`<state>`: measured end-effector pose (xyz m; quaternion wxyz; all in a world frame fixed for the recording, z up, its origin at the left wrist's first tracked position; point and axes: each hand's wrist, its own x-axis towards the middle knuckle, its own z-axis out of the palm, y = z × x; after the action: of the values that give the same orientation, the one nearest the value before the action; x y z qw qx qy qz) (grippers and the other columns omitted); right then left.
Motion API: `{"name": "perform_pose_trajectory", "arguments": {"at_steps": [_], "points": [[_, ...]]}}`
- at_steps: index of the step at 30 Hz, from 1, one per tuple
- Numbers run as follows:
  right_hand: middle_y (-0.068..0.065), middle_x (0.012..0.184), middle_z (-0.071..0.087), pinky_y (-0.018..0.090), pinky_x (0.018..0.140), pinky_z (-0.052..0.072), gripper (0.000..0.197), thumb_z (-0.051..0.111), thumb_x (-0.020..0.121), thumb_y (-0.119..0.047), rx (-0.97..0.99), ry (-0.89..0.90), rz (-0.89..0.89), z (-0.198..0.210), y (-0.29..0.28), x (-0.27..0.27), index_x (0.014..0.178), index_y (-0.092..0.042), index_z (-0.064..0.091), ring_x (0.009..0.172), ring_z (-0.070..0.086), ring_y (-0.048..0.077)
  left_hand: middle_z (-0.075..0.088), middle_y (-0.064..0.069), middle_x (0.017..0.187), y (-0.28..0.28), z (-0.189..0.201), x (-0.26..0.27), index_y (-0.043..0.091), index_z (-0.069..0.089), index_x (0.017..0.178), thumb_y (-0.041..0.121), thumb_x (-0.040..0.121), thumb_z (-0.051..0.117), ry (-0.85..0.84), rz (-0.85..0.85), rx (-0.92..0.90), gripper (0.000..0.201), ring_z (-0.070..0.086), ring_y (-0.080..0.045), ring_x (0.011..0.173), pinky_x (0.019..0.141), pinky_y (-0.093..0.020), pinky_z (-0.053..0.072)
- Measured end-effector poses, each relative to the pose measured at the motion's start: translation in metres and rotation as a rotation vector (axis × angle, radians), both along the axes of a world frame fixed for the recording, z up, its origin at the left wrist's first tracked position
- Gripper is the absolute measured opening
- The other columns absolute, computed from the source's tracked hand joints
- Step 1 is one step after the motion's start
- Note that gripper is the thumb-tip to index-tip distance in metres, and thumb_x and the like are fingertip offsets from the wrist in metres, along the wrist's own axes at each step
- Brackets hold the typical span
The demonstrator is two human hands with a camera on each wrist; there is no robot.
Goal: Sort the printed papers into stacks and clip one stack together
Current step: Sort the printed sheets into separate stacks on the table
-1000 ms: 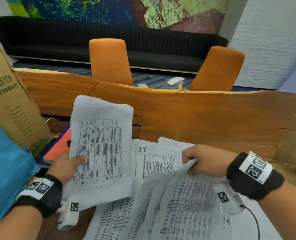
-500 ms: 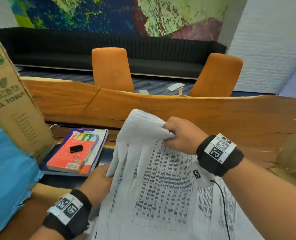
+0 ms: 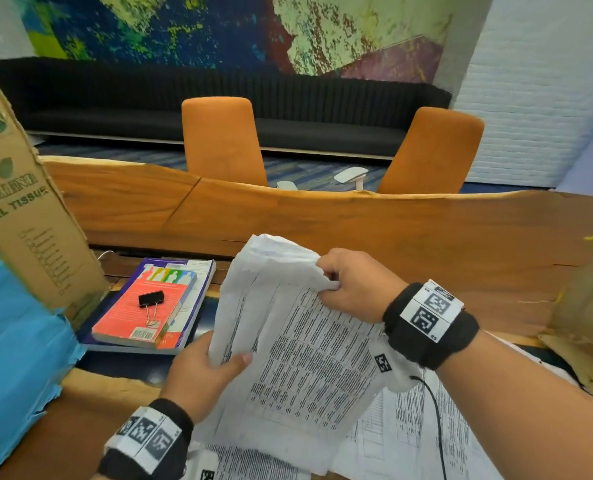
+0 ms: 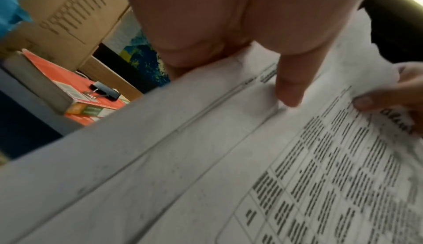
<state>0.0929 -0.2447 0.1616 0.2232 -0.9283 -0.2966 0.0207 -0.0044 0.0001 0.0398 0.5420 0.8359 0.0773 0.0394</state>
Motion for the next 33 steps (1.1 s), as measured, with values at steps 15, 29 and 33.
{"name": "perform_pose_trajectory", "arguments": {"at_steps": [15,29,33], "points": [[-0.006,0.112,0.056,0.03,0.087,0.048,0.031,0.079,0.078,-0.034,0.191,0.044,-0.067,-0.021,0.021,0.017,0.102,-0.025,0.061,0.101,0.055,0.012,0.077,0.005,0.077,0.039,-0.01,-0.001,0.017,0.073,0.089,0.002,0.074,0.079,0.039,0.124,-0.186,0.022,0.073,-0.015,0.079,0.067,-0.027,0.054],[0.007,0.133,0.048,0.052,0.103,0.039,0.074,0.069,0.081,-0.054,-0.508,0.378,-0.12,-0.207,0.118,-0.034,0.139,-0.019,0.037,0.123,0.046,0.032,0.069,-0.012,0.092,0.148,-0.019,-0.036,0.005,0.068,0.104,0.013,0.076,0.078,0.021,0.594,-0.247,0.03,0.065,-0.029,0.09,0.091,-0.043,0.047],[0.008,0.116,0.061,0.046,0.093,0.049,0.034,0.061,0.091,-0.018,-0.355,0.407,-0.145,-0.208,0.118,-0.034,0.122,-0.016,0.048,0.105,0.058,0.029,0.068,-0.012,0.086,0.143,-0.024,-0.035,0.006,0.068,0.101,0.012,0.075,0.078,0.038,0.618,-0.293,0.028,0.065,-0.026,0.083,0.082,-0.04,0.049]]}}
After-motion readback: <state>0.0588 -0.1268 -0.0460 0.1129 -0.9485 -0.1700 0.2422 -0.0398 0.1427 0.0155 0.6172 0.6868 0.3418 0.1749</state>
